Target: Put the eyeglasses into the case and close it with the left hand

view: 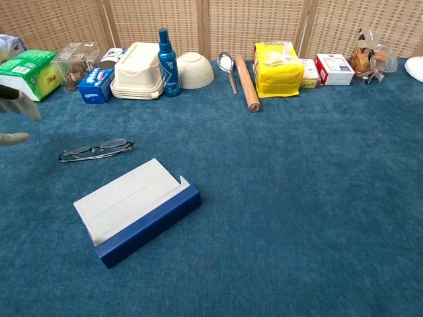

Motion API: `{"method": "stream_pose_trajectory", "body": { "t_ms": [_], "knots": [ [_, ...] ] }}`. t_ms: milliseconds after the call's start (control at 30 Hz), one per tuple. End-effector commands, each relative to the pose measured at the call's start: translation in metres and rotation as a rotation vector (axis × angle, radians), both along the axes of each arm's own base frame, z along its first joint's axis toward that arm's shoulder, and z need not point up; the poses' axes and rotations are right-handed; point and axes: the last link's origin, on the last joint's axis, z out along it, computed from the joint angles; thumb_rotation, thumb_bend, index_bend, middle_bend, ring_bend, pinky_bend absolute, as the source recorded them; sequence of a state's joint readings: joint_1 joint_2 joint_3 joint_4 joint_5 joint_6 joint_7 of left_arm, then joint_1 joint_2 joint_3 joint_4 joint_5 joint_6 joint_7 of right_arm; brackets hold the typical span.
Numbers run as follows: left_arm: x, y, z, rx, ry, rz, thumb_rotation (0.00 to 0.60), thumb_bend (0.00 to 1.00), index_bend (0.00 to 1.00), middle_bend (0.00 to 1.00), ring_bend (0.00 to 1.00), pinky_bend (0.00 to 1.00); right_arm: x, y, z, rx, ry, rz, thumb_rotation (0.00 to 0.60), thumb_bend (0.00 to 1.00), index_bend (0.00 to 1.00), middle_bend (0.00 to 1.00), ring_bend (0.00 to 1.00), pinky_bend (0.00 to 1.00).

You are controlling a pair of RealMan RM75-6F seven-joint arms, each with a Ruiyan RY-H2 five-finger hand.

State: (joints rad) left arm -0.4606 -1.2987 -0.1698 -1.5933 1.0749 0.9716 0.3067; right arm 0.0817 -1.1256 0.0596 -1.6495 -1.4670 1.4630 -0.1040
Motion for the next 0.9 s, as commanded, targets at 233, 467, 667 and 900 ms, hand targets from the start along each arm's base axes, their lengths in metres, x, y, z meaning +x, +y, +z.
{"method": "stream_pose_trajectory", "body": {
  "t_ms": [233,467,667,900],
  "knots": [
    [0.015,0.023,-0.036,-0.064,0.023,-0.01,0.461,0.31,0.3,0.19,0.2,0.18,0.001,0.001,0.002,-0.012,-0.003,0.005,0.51,0.65,0.15,0.31,0.17,0.19],
    [0.019,0.03,-0.057,-0.095,0.043,-0.014,0.459,0.31,0.3,0.19,0.2,0.18,0.001,0.001,0.004,-0.017,-0.005,0.01,0.515,0.65,0.15,0.31,0.17,0.19],
    [0.026,0.039,-0.073,-0.11,0.048,-0.023,0.458,0.31,0.31,0.19,0.2,0.18,0.001,0.004,0.008,-0.033,-0.015,0.013,0.512,0.65,0.15,0.31,0.17,0.19],
    [0.031,0.044,-0.081,-0.107,0.057,-0.041,0.462,0.31,0.33,0.2,0.2,0.19,0.001,0.007,0.011,-0.049,-0.029,0.017,0.514,0.66,0.16,0.31,0.17,0.19]
  ]
}}
